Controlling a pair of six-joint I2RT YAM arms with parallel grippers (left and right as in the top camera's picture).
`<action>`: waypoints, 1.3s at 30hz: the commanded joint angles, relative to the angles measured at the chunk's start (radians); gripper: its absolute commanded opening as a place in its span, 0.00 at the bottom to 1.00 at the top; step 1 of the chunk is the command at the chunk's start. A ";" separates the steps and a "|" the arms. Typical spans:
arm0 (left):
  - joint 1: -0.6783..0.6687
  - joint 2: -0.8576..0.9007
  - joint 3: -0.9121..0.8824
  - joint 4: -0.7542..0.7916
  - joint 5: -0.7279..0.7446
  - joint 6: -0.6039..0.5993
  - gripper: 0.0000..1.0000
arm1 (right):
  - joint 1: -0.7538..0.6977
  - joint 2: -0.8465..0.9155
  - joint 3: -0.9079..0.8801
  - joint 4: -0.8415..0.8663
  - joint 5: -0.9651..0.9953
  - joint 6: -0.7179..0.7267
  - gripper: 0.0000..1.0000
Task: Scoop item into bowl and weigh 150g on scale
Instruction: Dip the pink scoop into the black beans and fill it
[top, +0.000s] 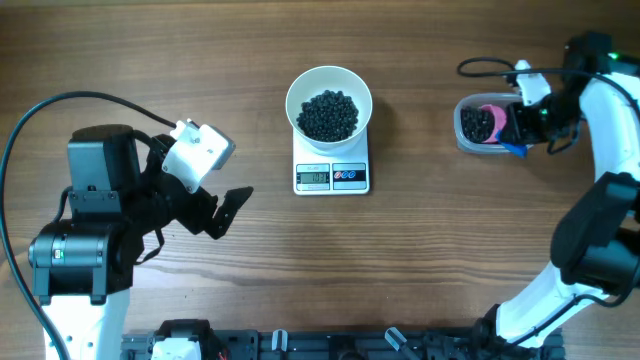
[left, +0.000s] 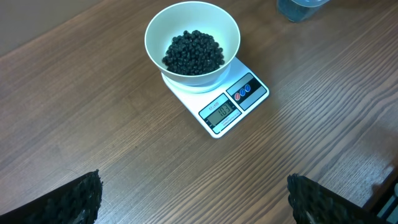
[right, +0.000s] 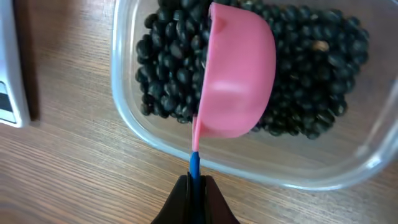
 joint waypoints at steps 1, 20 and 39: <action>0.005 0.001 0.018 -0.001 0.016 0.015 1.00 | -0.057 0.035 0.008 -0.004 -0.109 -0.016 0.04; 0.005 0.001 0.018 -0.001 0.016 0.015 1.00 | -0.283 0.077 -0.060 -0.013 -0.507 -0.085 0.04; 0.005 0.001 0.018 -0.001 0.016 0.016 1.00 | -0.236 0.015 -0.059 -0.228 -0.731 -0.207 0.05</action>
